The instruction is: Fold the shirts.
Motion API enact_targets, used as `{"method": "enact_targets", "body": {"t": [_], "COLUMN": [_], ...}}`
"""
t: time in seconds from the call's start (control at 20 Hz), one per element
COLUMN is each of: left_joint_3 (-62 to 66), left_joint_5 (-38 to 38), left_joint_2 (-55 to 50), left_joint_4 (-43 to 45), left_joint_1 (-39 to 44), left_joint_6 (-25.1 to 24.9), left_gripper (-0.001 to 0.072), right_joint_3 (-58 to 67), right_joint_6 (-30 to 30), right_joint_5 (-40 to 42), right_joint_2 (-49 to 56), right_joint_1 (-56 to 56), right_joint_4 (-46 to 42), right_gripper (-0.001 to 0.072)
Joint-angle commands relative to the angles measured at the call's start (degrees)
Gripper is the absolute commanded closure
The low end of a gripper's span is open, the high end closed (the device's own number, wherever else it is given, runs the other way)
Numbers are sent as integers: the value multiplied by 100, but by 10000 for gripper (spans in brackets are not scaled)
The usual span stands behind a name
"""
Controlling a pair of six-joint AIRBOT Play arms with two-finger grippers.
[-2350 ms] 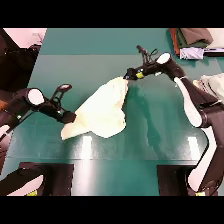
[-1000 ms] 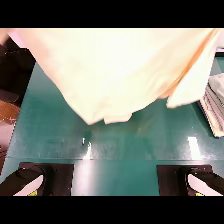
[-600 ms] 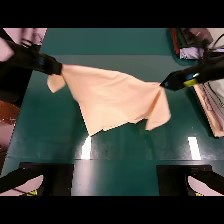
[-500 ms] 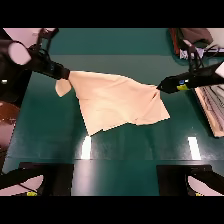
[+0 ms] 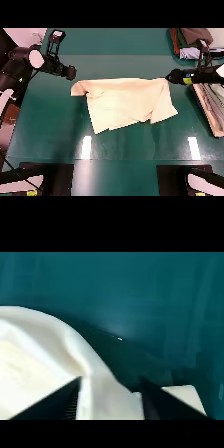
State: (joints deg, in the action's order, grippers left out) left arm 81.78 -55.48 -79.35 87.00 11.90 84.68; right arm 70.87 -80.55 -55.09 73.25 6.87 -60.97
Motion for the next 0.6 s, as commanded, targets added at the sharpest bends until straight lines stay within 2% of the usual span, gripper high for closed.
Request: {"method": "enact_targets", "body": {"t": [0.0,0.1,0.25,0.35,0.55], "left_joint_3": [341,289,-623,-1611,-3298], "left_joint_5": [-750,-1178,-1344,-1202,-1108], "left_joint_2": [72,343,850,1121,1252], "left_joint_4": [83,-120,-774,-1547,-2924], "left_joint_1": [-107,-260,-313,-313,-313], "left_joint_6": [107,240,278,275,-219], "left_gripper": [145,307,304,303,303], "right_joint_3": [673,866,450,-24,-883], "right_joint_6": [4,120,420,509,562], "right_joint_5": [-671,-1145,-1628,-1930,-1998], "right_joint_2": [413,352,-129,-520,-1266], "right_joint_1": [-400,-627,-844,-866,-807], "right_joint_4": [393,431,452,452,448], "right_gripper": [252,260,261,261,261]}}
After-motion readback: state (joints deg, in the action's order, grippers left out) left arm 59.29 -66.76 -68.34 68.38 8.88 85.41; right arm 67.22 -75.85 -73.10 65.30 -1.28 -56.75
